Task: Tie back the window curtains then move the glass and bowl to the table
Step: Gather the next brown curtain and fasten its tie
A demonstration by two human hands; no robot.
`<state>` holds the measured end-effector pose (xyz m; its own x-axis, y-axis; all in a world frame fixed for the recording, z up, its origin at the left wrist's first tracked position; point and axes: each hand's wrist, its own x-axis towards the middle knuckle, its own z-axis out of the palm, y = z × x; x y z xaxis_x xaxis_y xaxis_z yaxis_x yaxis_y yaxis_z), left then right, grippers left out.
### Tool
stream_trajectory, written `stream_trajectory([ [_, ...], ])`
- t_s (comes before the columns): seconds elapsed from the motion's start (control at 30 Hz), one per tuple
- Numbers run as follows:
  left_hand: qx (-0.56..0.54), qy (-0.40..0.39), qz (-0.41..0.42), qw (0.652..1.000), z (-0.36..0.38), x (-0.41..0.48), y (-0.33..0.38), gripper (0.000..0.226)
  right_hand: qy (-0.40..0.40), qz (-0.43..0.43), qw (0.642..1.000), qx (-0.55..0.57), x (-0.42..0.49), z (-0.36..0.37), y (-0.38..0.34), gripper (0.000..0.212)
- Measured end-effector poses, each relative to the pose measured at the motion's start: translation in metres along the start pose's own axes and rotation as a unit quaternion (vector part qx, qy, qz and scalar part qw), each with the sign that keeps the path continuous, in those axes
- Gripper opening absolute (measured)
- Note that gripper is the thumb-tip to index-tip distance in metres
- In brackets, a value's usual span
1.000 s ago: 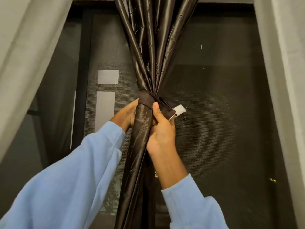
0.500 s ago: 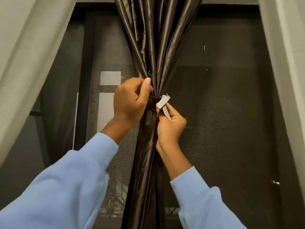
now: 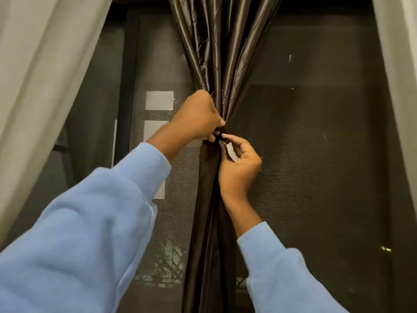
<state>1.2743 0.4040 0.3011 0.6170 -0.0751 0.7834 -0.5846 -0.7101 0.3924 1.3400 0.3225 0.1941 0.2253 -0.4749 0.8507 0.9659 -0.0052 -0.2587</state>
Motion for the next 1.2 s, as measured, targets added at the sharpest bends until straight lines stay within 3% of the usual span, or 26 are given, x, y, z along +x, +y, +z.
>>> stream_trajectory([
  [0.13, -0.067, 0.034, 0.004, 0.997, 0.003, -0.001, -0.009, 0.013, -0.063, -0.076, 0.994, -0.056, -0.006, -0.008, 0.006, 0.036],
  [0.27, -0.074, 0.062, 0.033, 0.995, 0.009, 0.0, -0.022, 0.009, -0.094, -0.145, 0.975, -0.138, -0.005, -0.012, 0.013, 0.032],
  [0.43, -0.056, 0.052, 0.064, 0.995, 0.009, 0.0, -0.027, 0.012, -0.103, -0.125, 0.975, -0.155, 0.001, -0.013, 0.014, 0.036],
  [0.5, 0.034, 0.06, 0.137, 0.988, 0.008, 0.001, -0.029, 0.016, -0.105, -0.11, 0.976, -0.157, 0.003, -0.013, 0.014, 0.037],
  [0.6, 0.181, 0.077, 0.311, 0.93, 0.008, -0.002, -0.028, 0.023, -0.103, -0.092, 0.98, -0.145, 0.004, -0.014, 0.012, 0.031],
  [0.67, 0.199, 0.075, 0.343, 0.915, 0.008, -0.005, -0.028, 0.03, -0.1, -0.089, 0.982, -0.132, 0.005, -0.013, 0.011, 0.026],
  [0.8, 0.128, 0.003, 0.181, 0.975, 0.009, -0.01, -0.023, 0.019, -0.115, -0.103, 0.978, -0.143, 0.006, -0.014, 0.01, 0.024],
  [0.87, 0.089, 0.015, 0.111, 0.99, 0.01, -0.009, -0.018, 0.023, -0.124, -0.11, 0.973, -0.159, 0.006, -0.013, 0.008, 0.023],
  [1.07, 0.059, 0.081, 0.03, 0.995, 0.012, -0.004, -0.018, 0.017, -0.145, -0.148, 0.963, -0.17, 0.006, -0.012, 0.003, 0.027],
  [1.2, 0.129, 0.076, -0.008, 0.989, 0.006, -0.001, -0.016, 0.035, -0.162, -0.17, 0.954, -0.184, 0.006, -0.013, 0.001, 0.03],
])
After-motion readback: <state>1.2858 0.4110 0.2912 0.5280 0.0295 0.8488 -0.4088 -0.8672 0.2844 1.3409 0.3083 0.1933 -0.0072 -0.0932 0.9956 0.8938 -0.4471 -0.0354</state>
